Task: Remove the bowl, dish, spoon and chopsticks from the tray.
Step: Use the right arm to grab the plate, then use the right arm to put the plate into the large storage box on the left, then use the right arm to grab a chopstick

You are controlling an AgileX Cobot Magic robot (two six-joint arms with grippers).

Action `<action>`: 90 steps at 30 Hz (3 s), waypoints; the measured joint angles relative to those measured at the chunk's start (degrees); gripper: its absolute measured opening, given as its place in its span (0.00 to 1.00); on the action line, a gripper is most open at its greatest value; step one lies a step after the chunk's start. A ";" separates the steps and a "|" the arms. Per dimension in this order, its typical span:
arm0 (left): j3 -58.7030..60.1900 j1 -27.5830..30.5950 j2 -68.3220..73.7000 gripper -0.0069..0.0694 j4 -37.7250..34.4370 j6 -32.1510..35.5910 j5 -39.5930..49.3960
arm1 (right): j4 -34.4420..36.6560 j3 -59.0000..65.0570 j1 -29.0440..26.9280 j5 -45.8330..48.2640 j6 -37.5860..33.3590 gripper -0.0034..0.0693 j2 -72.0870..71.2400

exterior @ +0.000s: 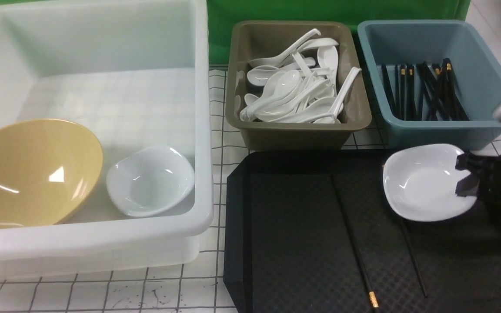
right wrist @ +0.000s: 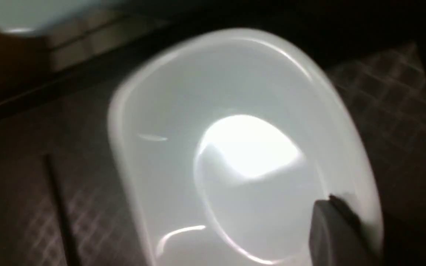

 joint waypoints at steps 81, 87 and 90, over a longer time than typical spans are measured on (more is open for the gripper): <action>4.47 0.00 -2.99 0.08 2.69 -0.06 -13.68 | -52.69 -21.30 28.88 22.19 30.73 0.18 17.40; 4.47 0.00 -2.99 0.08 2.73 -0.06 -13.68 | -49.26 -21.25 29.05 28.35 26.29 0.10 11.27; 4.47 0.00 -2.99 0.08 2.73 -0.06 -13.68 | -47.76 -21.25 29.05 31.67 23.93 0.10 3.11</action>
